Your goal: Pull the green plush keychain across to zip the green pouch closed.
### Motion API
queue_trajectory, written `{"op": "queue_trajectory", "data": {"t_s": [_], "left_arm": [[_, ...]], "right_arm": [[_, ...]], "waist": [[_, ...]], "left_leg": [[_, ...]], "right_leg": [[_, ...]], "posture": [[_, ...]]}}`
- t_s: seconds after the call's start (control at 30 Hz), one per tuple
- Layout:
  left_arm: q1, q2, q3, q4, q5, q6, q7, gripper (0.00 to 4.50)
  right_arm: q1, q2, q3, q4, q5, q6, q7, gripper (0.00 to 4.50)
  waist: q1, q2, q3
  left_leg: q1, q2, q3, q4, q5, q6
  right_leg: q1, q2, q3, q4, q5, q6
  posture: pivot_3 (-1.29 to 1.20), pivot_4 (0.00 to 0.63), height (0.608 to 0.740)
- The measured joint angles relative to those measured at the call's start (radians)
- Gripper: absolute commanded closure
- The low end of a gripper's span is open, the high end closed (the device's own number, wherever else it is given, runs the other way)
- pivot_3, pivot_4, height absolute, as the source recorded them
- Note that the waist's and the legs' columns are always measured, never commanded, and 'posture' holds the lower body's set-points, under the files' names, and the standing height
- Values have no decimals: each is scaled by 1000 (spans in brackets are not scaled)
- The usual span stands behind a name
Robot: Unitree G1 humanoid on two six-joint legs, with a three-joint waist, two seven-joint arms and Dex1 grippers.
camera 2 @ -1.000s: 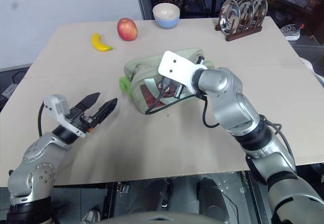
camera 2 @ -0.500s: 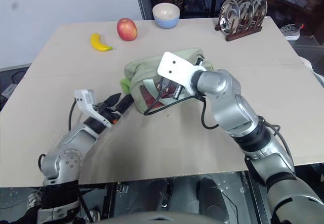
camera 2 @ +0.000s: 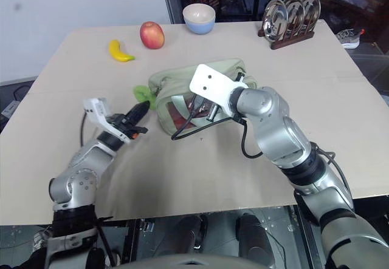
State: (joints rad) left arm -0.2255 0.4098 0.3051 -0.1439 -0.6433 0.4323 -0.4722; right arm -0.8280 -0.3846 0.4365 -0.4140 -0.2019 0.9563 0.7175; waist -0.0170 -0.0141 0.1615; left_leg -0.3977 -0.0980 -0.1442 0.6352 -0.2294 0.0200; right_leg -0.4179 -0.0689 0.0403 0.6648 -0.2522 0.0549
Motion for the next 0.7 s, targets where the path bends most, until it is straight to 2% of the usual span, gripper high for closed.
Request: {"op": "queue_trajectory", "data": {"t_s": [0.17, 0.27, 0.3, 0.5, 0.6, 0.67, 0.7], "left_arm": [[10, 173, -41, -27, 224, -243, -111, 4473], [-57, 253, -74, -17, 325, -356, -165, 4473], [-130, 296, -97, 10, 369, -404, -195, 4473], [-372, 334, -223, 141, 469, -548, -323, 4473], [-451, 329, -305, 240, 497, -594, -413, 3574], [-495, 312, -325, 308, 497, -599, -456, 2679], [-501, 309, -325, 317, 495, -599, -461, 2397]], "right_arm": [[7, 1, 0, 0, 11, 0, -13, 4500], [8, 8, 0, 0, 15, -1, -23, 4500], [8, 11, 0, 1, 18, -1, -27, 4500], [8, 25, 9, 2, 24, -3, -32, 4500], [7, 31, 10, 2, 25, -3, -36, 4500], [7, 35, 15, 2, 28, -1, -42, 4500], [7, 37, 17, 1, 29, -1, -43, 4500]], "waist": [[2, 0, 0], [3, 0, 0], [4, 0, 0], [-4, 0, 0], [-11, 0, 0], [-21, 0, 0], [-24, 0, 0]], "left_leg": [[0, 0, 0, -1, 0, 0], [0, 0, 0, -1, 0, 0], [-1, 0, -1, -1, 0, 0], [-1, -1, -1, -1, 0, 0], [-2, -1, -1, -1, 0, 0], [-2, -1, -1, -1, 0, 0], [-2, -1, -1, -1, 0, 0]], "right_leg": [[0, 0, 0, -1, 0, 0], [0, 0, -1, -1, 0, 0], [0, 0, -2, -1, 0, 0], [-1, 0, -1, -1, 0, 0], [-2, 0, -1, 0, 0, 0], [-2, 0, -1, 0, 0, 0], [-3, 0, -1, 0, 0, 0]], "posture": [[0, 150, 740], [0, 150, 740], [0, 150, 740], [0, 150, 740], [0, 150, 740], [0, 150, 740], [0, 150, 740]]}}
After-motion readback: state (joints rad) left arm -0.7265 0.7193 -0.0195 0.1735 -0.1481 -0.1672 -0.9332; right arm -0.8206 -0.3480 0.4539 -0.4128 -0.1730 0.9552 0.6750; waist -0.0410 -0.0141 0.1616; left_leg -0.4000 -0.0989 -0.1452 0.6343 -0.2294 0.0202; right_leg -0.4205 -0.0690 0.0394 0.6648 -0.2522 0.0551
